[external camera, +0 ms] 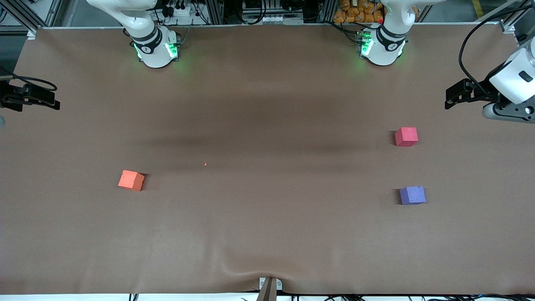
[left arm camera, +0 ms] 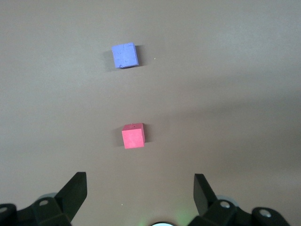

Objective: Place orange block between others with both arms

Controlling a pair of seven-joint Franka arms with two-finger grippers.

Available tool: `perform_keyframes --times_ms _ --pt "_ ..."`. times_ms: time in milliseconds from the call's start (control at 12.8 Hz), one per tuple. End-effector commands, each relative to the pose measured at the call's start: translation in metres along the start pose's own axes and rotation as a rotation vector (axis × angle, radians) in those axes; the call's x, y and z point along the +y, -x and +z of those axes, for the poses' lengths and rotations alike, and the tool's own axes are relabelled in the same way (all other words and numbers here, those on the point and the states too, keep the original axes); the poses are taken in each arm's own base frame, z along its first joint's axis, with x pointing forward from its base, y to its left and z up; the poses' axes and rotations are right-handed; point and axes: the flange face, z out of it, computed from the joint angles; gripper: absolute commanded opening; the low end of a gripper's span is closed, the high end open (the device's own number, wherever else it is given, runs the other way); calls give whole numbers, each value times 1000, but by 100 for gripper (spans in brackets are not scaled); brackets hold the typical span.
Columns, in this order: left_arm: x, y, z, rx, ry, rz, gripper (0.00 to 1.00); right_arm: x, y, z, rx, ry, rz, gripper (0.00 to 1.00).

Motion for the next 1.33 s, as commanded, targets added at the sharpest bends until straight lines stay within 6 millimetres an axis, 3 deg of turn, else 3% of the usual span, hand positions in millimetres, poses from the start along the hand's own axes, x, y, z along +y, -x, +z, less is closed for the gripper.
perform_keyframes --times_ms 0,1250 --pt "-1 1 -3 -7 -21 4 100 -2 8 -7 3 16 13 100" --pt "4 -5 6 -26 -37 -1 100 -3 8 -6 0 16 11 100"
